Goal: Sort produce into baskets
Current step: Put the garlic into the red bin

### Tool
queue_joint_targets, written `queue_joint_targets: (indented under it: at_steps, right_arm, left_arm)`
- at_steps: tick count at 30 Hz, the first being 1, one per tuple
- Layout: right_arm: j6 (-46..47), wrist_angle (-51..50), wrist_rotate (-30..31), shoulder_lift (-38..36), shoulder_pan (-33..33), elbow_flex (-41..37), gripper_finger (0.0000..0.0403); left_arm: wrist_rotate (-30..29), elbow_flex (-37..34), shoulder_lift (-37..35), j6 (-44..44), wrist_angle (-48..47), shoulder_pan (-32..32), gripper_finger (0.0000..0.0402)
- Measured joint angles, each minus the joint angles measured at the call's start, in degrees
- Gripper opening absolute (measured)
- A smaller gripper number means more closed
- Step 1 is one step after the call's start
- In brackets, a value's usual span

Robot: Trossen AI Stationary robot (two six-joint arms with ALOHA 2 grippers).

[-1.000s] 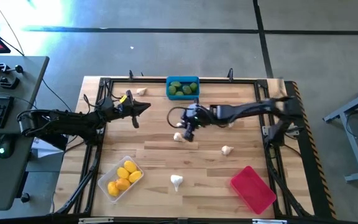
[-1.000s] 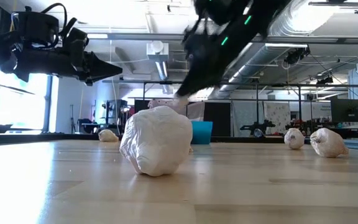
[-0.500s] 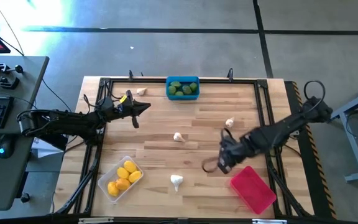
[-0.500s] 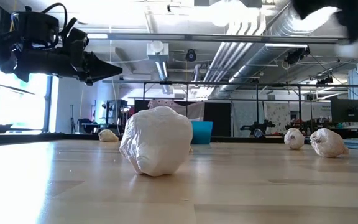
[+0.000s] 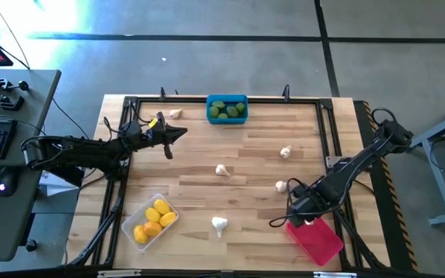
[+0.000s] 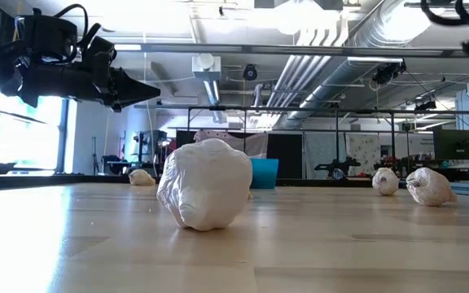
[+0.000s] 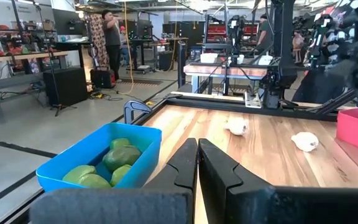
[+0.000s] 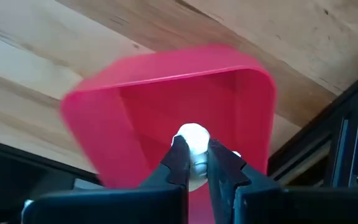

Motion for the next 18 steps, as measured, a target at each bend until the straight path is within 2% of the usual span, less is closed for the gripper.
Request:
queue_joint_targets:
  at_steps: [8, 12, 18]
  right_arm:
    - [-0.77, 8.62, -3.53, 0.00, -0.04, -6.48, 0.0016]
    - [-1.21, 9.38, -3.68, 0.01, -0.04, -7.78, 0.0021]
    - [-2.28, 8.77, -3.68, 0.02, -0.04, -7.80, 0.0073]
  left_arm:
    - [-0.02, 0.00, 0.00, 0.00, 0.00, 0.00, 0.0000]
    - [-0.02, 0.00, 0.00, 0.00, 0.00, 0.00, 0.0000]
    - [-0.02, 0.02, 0.00, 0.00, 0.00, 0.00, 0.0000]
